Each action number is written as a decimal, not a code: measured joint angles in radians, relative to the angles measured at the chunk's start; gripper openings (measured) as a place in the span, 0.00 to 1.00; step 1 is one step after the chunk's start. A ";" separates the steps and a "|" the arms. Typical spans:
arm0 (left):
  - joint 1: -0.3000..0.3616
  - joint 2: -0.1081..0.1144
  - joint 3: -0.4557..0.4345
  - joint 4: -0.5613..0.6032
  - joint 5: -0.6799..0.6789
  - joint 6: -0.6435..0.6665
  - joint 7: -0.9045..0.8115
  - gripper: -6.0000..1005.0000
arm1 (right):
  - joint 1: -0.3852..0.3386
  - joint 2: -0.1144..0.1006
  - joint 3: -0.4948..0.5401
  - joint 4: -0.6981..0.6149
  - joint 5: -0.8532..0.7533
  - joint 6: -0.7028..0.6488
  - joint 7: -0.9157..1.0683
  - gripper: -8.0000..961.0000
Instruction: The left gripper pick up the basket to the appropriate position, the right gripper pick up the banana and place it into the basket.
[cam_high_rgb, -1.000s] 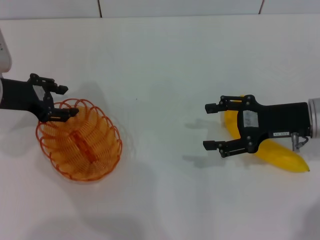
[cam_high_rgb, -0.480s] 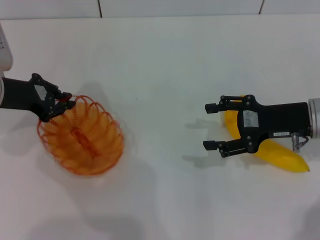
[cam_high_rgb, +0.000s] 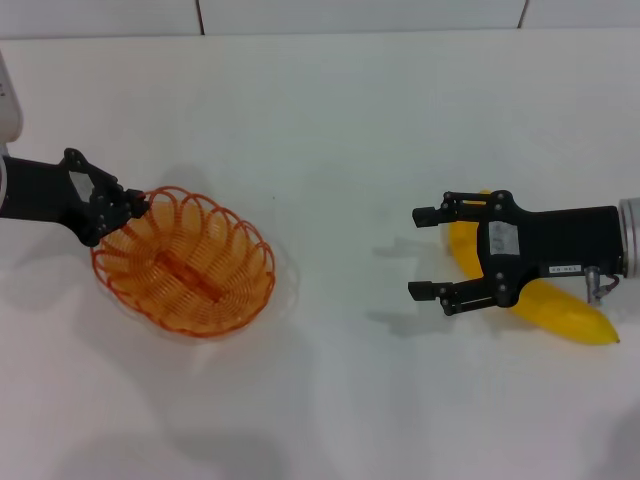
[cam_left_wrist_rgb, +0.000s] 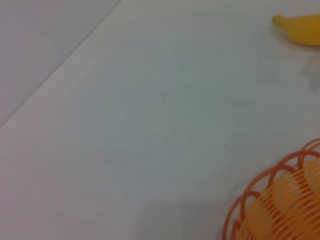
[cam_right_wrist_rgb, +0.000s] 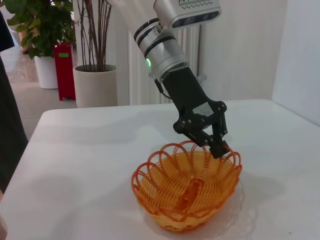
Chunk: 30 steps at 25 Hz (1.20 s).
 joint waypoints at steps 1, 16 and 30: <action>0.000 0.000 0.000 0.000 -0.001 0.003 0.000 0.08 | 0.000 0.000 0.000 0.000 0.000 0.000 0.000 0.92; 0.064 -0.007 -0.004 -0.117 -0.248 0.187 -0.301 0.05 | -0.004 -0.001 0.015 0.000 0.008 -0.016 0.001 0.92; 0.013 -0.004 -0.001 0.131 -0.228 0.016 -0.607 0.05 | 0.009 0.000 0.017 0.000 0.009 -0.016 0.002 0.92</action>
